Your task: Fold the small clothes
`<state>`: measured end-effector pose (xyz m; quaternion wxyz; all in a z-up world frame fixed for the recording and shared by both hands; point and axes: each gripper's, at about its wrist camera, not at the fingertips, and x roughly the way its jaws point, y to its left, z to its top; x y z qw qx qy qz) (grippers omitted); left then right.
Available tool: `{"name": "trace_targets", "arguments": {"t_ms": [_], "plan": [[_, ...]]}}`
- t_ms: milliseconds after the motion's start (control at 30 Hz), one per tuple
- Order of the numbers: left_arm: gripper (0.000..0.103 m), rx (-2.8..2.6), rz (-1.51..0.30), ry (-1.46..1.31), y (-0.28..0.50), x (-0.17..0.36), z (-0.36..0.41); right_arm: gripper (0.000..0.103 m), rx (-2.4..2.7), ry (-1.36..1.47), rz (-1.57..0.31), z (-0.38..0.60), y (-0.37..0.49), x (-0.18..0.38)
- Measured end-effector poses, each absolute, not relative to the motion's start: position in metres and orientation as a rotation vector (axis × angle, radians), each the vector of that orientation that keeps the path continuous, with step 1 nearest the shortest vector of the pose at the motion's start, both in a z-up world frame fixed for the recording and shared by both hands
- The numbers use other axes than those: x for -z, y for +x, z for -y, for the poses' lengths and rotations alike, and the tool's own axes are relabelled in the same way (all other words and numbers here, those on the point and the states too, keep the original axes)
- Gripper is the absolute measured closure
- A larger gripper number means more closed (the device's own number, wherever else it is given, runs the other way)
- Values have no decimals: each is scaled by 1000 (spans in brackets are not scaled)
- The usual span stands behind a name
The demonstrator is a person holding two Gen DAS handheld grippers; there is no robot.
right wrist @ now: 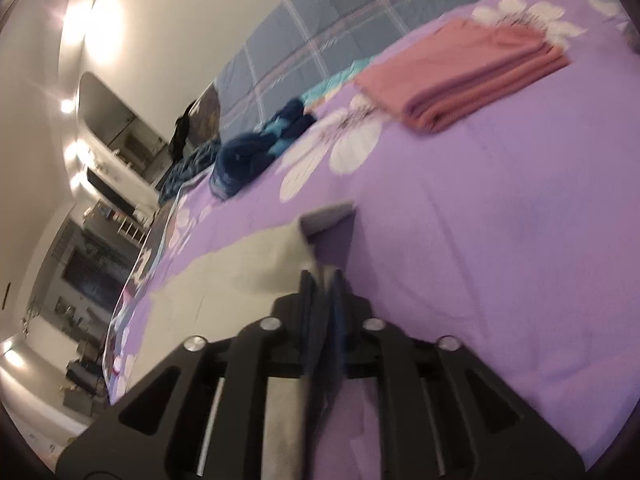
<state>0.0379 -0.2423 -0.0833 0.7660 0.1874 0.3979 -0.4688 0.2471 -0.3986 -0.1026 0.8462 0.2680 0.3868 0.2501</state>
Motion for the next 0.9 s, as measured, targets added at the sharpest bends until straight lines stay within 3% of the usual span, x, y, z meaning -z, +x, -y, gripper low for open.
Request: {"name": "trace_targets", "arguments": {"t_ms": [33,67,100,167,267,367,433,467,500,633,667,700,733,767,800,900], "plan": [[101,988,-842,412,38,79,240,84,-541,604,-831,403,249,107],[88,962,-827,422,38,76,238,84,-555,633,-842,407,251,110],[66,935,-812,434,39,74,235,81,-565,644,-847,408,251,111],[48,859,-773,464,40,75,231,71,-598,647,-849,407,252,110],[48,824,-788,505,47,83,236,57,-619,587,-862,394,251,102],[48,829,-787,540,50,94,244,57,-584,486,-911,379,250,99],[69,845,-776,540,53,96,247,82,-542,412,-930,368,249,101],[93,851,-791,519,57,94,247,98,-544,432,-931,368,248,103],[98,862,-804,493,60,93,245,98,-534,465,-908,371,244,101],[100,948,-824,369,58,81,226,97,-498,460,-806,378,214,77],[100,959,-826,357,56,79,223,86,-425,410,-813,378,211,76],[101,972,-830,344,55,78,220,59,-328,339,-841,378,210,79],[101,979,-827,332,53,78,218,55,-296,317,-871,383,210,86],[101,982,-819,322,51,77,215,68,-299,338,-874,389,207,88],[101,1002,-815,298,49,75,212,73,-303,383,-874,401,195,88],[99,1055,-794,254,38,69,203,72,-353,467,-874,421,163,82]]}}
